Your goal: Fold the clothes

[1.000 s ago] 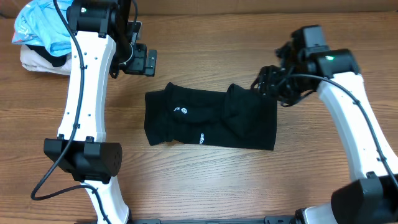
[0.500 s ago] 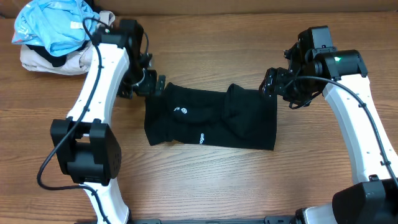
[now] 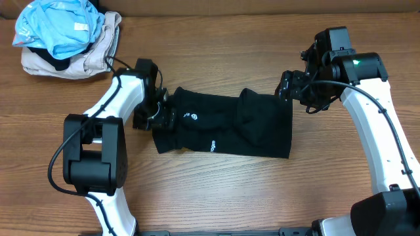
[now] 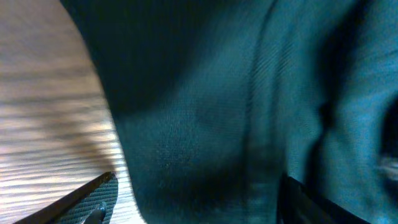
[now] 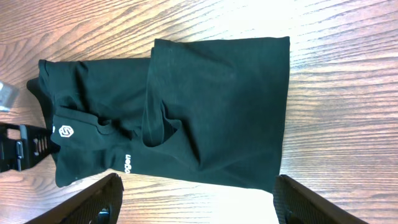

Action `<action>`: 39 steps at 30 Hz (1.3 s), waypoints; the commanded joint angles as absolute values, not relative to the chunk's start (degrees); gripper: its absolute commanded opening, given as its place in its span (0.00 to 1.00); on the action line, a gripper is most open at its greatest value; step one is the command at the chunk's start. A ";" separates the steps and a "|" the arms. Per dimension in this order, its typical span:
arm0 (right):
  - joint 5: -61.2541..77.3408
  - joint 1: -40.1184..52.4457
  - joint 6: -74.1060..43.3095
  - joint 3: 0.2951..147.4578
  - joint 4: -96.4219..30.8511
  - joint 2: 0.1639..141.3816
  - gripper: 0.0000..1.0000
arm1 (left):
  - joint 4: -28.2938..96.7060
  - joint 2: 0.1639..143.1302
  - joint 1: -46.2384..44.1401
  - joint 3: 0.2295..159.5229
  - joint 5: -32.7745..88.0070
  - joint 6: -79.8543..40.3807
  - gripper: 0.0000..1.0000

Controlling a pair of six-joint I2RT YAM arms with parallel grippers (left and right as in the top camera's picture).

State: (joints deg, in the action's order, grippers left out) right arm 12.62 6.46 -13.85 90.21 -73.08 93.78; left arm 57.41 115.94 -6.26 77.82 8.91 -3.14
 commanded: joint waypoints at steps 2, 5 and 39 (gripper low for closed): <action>12.03 6.46 -13.52 90.32 -72.97 93.38 0.81 | 54.57 115.04 -4.60 73.21 10.35 -3.84 0.82; 12.05 6.46 -13.72 90.32 -72.88 93.38 0.81 | 52.16 115.04 -4.03 71.07 9.98 -3.79 0.75; 25.61 7.18 -15.81 56.29 -43.99 94.74 0.04 | 62.67 103.18 -6.17 92.55 10.98 -0.73 0.04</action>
State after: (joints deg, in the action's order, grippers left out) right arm 23.16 6.90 -15.00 58.70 -46.11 94.45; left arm 61.21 106.24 -4.60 89.19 10.55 -3.79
